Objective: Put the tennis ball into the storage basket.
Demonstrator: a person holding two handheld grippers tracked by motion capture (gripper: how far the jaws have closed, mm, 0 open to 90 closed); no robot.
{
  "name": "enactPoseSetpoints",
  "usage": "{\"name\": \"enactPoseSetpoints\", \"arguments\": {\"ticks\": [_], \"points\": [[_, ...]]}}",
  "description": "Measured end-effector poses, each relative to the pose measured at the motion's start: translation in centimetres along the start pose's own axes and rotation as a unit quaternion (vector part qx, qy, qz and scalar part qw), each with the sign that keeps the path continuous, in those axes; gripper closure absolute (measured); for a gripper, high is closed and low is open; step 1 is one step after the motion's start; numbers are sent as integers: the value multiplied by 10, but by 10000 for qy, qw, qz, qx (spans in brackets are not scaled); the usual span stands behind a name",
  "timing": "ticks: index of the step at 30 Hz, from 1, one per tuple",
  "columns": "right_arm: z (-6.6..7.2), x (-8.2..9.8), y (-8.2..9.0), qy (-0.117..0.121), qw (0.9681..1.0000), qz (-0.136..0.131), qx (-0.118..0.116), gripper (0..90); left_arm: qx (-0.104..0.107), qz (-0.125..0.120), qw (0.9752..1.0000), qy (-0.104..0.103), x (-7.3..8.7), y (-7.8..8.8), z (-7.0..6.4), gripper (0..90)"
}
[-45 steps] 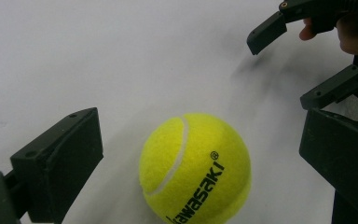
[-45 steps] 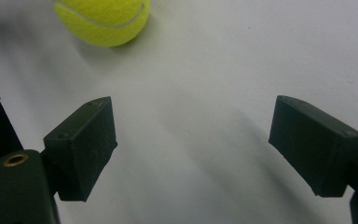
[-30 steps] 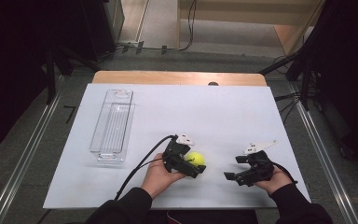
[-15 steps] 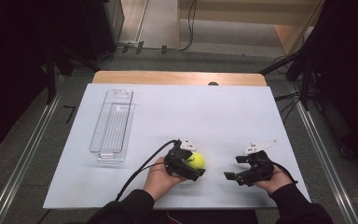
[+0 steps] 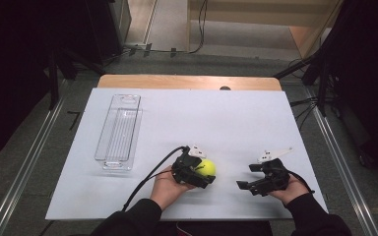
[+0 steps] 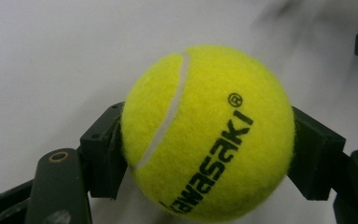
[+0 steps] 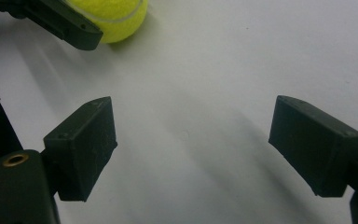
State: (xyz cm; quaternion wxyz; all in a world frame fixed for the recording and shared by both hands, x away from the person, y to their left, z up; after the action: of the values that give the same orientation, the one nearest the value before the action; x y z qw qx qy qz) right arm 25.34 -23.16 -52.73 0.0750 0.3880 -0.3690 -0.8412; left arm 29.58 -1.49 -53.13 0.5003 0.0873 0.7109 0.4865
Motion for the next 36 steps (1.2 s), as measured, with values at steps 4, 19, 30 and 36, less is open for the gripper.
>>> {"name": "enactPoseSetpoints", "arguments": {"ticks": [4, 19, 30, 36], "points": [[0, 0, 0, 4, 10000, 2, 0, 129, 13, -50, 10000, 71, -3, 4, 2, 268], [1, -1, -1, 38, 10000, -6, -15, 129, 66, -126, 9999, 51, -12, 23, 7, 267], [1, -1, -1, 20, 10000, -1, -12, 129, 100, -60, 9999, 40, -14, 34, 11, 268], [1, -1, -1, 20, 10000, 2, -8, 129, 110, -31, 9999, 33, -15, 41, 13, 267]]}}
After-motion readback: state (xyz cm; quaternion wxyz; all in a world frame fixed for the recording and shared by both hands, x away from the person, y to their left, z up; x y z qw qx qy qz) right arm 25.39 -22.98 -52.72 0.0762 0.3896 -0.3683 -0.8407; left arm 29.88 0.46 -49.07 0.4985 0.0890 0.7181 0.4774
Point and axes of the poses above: each handheld gripper's, and its own axes: y roughly backward along the jaws, x roughly out of its underside, z roughly to its left, the point moved 5 cm from there along -y, roughly forward along the jaws, and after that the axes turned 13 degrees about -x, right-handed, at the moved point
